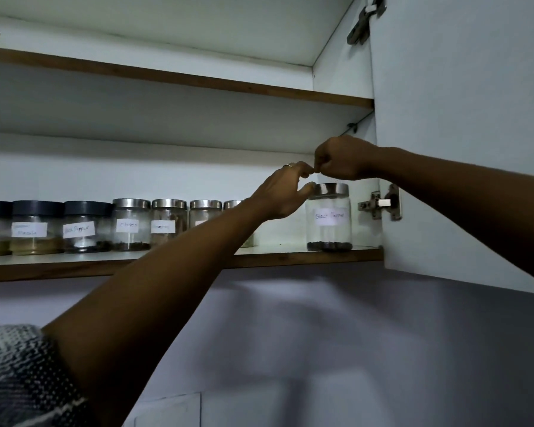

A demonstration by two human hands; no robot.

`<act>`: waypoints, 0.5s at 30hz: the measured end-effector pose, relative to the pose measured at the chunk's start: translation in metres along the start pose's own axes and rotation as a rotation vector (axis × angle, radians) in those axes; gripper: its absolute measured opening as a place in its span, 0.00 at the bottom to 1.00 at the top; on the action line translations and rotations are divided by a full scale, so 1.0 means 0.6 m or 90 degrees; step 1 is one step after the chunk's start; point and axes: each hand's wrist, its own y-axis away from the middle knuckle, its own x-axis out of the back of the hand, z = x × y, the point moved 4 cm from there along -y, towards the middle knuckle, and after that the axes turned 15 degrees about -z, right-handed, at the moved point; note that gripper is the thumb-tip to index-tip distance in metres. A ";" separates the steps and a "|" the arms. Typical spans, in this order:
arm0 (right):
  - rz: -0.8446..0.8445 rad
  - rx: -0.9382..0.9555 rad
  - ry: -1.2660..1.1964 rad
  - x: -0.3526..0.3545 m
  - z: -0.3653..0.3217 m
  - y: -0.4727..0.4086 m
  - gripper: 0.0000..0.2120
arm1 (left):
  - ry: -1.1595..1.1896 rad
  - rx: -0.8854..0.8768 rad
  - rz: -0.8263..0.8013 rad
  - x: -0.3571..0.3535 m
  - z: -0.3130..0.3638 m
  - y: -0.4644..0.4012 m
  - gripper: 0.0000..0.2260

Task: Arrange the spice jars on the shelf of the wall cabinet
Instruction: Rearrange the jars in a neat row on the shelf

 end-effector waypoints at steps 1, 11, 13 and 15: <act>-0.019 -0.007 -0.001 0.001 0.008 0.009 0.13 | 0.009 0.000 -0.008 -0.001 0.011 -0.004 0.19; -0.074 -0.021 -0.018 -0.020 0.028 0.055 0.18 | -0.031 0.028 -0.059 -0.009 0.061 -0.013 0.15; -0.082 -0.016 -0.010 -0.026 0.027 0.054 0.17 | -0.052 0.037 -0.071 -0.010 0.061 -0.010 0.15; -0.083 -0.012 -0.011 -0.031 0.029 0.051 0.15 | -0.061 0.042 -0.076 -0.011 0.060 -0.006 0.14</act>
